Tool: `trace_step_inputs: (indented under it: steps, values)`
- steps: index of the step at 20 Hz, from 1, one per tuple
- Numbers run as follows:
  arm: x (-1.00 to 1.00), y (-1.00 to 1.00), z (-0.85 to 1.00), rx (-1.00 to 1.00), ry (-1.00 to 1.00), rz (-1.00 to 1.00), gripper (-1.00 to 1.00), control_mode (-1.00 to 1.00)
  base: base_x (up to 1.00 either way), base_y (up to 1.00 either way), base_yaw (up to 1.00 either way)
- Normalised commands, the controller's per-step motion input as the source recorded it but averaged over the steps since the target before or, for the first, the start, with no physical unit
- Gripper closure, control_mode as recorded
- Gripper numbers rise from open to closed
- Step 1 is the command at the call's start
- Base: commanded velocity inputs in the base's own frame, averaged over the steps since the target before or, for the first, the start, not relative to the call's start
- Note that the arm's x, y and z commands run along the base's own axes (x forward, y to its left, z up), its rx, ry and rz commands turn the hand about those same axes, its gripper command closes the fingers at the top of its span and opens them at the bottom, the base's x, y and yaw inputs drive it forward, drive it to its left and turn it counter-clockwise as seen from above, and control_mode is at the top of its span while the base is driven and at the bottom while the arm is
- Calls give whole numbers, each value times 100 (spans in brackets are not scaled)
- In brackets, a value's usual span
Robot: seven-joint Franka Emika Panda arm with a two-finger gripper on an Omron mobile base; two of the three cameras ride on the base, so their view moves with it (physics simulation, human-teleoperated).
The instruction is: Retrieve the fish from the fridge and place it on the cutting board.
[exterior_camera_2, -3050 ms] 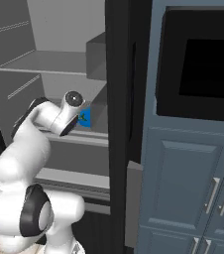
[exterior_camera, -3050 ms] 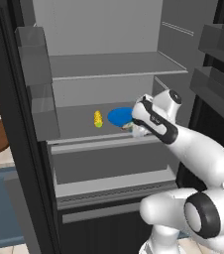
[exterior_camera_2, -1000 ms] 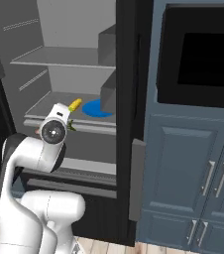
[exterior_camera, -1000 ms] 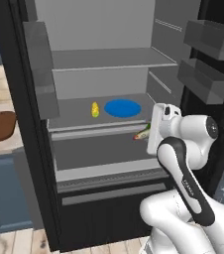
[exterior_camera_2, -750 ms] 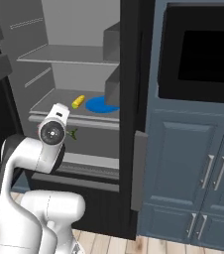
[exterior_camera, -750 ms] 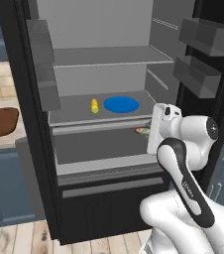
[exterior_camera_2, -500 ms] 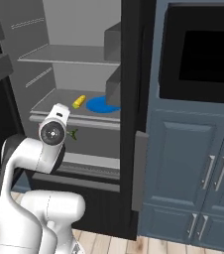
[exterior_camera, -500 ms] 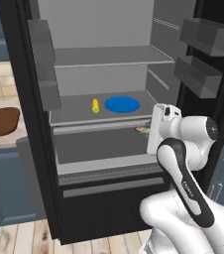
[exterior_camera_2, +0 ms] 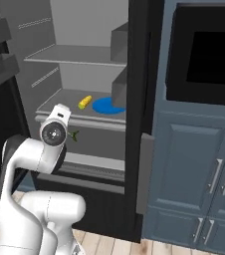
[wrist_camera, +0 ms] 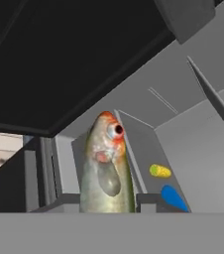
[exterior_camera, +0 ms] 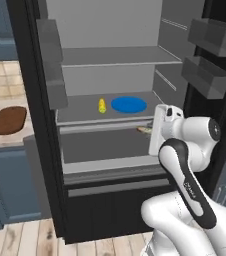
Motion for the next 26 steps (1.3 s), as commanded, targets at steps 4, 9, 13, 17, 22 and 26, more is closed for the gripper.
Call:
trace_step_inputs:
  steps: [4,9,13,17,22,26]
  values:
    - [0,0,0,0,0,0,100,100,-37,30,27]
    - [0,0,0,0,0,0,100,100,-30,25,36]
    - [0,0,0,0,0,0,100,100,-26,21,41]
    - [0,0,0,0,0,0,100,100,-24,27,41]
    - [0,0,0,0,0,0,100,100,-22,36,43]
    - [0,0,0,0,0,0,100,100,-15,38,46]
